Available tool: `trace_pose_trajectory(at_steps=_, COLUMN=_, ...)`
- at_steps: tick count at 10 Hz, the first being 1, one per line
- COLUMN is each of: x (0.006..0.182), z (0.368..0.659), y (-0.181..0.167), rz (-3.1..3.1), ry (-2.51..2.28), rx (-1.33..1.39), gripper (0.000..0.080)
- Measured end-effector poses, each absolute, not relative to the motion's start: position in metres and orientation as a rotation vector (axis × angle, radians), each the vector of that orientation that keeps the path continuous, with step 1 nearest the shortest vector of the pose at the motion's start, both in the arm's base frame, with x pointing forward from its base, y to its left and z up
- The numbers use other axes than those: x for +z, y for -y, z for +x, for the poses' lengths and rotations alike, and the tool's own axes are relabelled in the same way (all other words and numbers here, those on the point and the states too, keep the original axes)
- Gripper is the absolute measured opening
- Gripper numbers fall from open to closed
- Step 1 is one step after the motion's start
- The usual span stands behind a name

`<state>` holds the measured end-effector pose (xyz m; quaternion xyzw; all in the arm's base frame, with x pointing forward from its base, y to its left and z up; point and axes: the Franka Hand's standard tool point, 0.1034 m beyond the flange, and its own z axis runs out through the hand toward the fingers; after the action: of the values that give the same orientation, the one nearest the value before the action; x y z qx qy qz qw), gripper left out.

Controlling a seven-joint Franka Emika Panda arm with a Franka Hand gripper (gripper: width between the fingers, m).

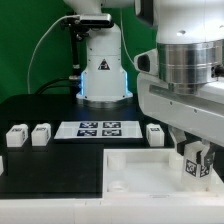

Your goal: Assemble one leg

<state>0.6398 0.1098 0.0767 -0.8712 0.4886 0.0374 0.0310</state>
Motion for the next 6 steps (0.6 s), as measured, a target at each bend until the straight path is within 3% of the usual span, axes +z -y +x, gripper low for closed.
trace_pose_trajectory(at_steps=1, x=0.076, z=0.64, y=-0.11, rz=-2.693, ry=-1.488, rx=0.115, gripper=0.0294)
trace_pose_trajectory(at_steps=2, x=0.076, z=0.64, y=-0.11, rz=-2.715, ry=-1.445, rx=0.114, gripper=0.0473)
trace_pose_trajectory(at_steps=3, x=0.076, z=0.639, y=-0.111, rz=-2.722, ry=-1.433, rx=0.114, gripper=0.0594)
trace_pose_trajectory(at_steps=6, x=0.076, z=0.637, y=-0.121, rz=-2.972, ry=-0.787, rx=0.085, gripper=0.0637)
